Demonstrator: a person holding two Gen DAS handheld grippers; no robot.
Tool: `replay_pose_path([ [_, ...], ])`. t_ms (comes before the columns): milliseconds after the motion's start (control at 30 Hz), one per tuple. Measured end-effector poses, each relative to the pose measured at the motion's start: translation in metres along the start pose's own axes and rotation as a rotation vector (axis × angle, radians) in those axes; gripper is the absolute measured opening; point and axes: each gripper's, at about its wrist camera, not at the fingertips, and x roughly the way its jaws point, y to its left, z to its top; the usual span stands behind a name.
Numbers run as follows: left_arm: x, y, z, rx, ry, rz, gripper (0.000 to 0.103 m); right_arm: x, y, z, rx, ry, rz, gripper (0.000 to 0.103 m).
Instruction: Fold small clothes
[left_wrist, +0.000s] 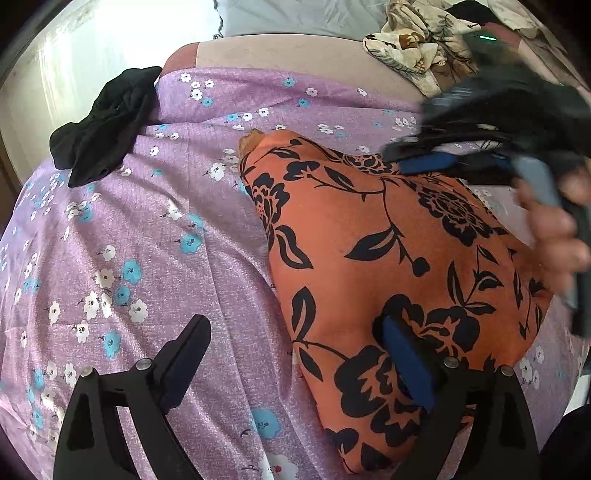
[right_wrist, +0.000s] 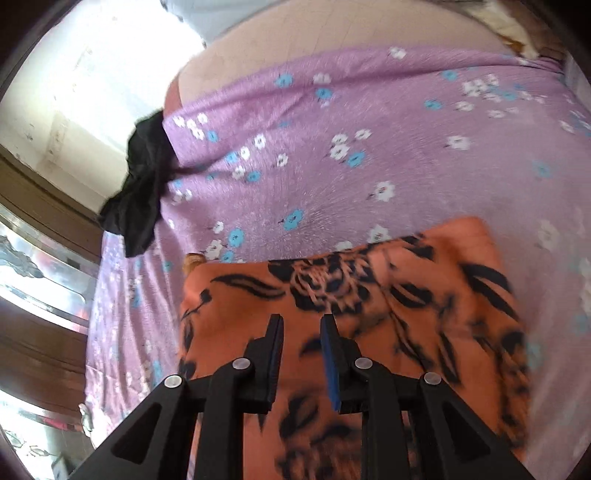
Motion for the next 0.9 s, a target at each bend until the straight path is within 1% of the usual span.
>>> replay_pose_path([
  [100,-0.001,0.0,-0.001,0.001,-0.003,0.003,0.094,-0.031,-0.014,-0.022,0.034,-0.036,-0.002,0.024],
  [133,-0.001,0.0,-0.001,0.0,-0.004,0.004,0.094,-0.036,-0.018,-0.027,0.045,-0.038,-0.013,0.024],
  [200,-0.001,0.0,-0.001,-0.001,-0.004,0.005,0.094,-0.047,-0.03,-0.043,0.084,-0.035,-0.063,0.024],
  [267,-0.001,-0.001,-0.002,-0.001,-0.006,0.006,0.094,-0.048,-0.038,-0.053,0.101,-0.027,-0.094,0.024],
  [333,-0.001,-0.001,-0.002,0.0,-0.007,0.007,0.094,-0.039,-0.047,-0.061,0.11,-0.018,-0.091,0.024],
  [400,-0.001,-0.001,-0.002,-0.001,-0.009,0.006,0.094,-0.035,-0.046,-0.061,0.078,-0.032,-0.097,0.024],
  [433,-0.001,0.0,-0.003,-0.003,-0.008,0.005,0.095,-0.034,-0.045,-0.06,0.066,-0.026,-0.104,0.025],
  [500,-0.001,0.0,-0.002,-0.006,-0.006,0.004,0.095,-0.035,-0.045,-0.058,0.065,-0.019,-0.095,0.027],
  [667,-0.001,0.001,-0.002,-0.011,-0.005,0.004,0.095,-0.045,-0.044,-0.056,0.076,-0.005,-0.067,0.027],
  [767,-0.001,0.003,-0.002,-0.024,-0.002,-0.004,0.095,-0.062,-0.045,-0.057,0.073,-0.036,-0.011,0.028],
  [800,-0.001,0.003,-0.002,-0.03,-0.002,-0.007,0.095,-0.066,-0.047,-0.058,0.081,-0.051,0.007,0.034],
  [833,0.0,0.004,-0.002,-0.034,-0.001,-0.01,0.095,-0.071,-0.05,-0.057,0.095,-0.066,0.025,0.054],
  [867,0.0,0.004,-0.002,-0.037,-0.001,-0.012,0.095,-0.075,-0.054,-0.058,0.11,-0.082,0.039,0.069],
  [900,0.0,0.005,-0.002,-0.042,0.001,-0.013,0.096,-0.081,-0.057,-0.058,0.123,-0.11,0.051,0.081],
])
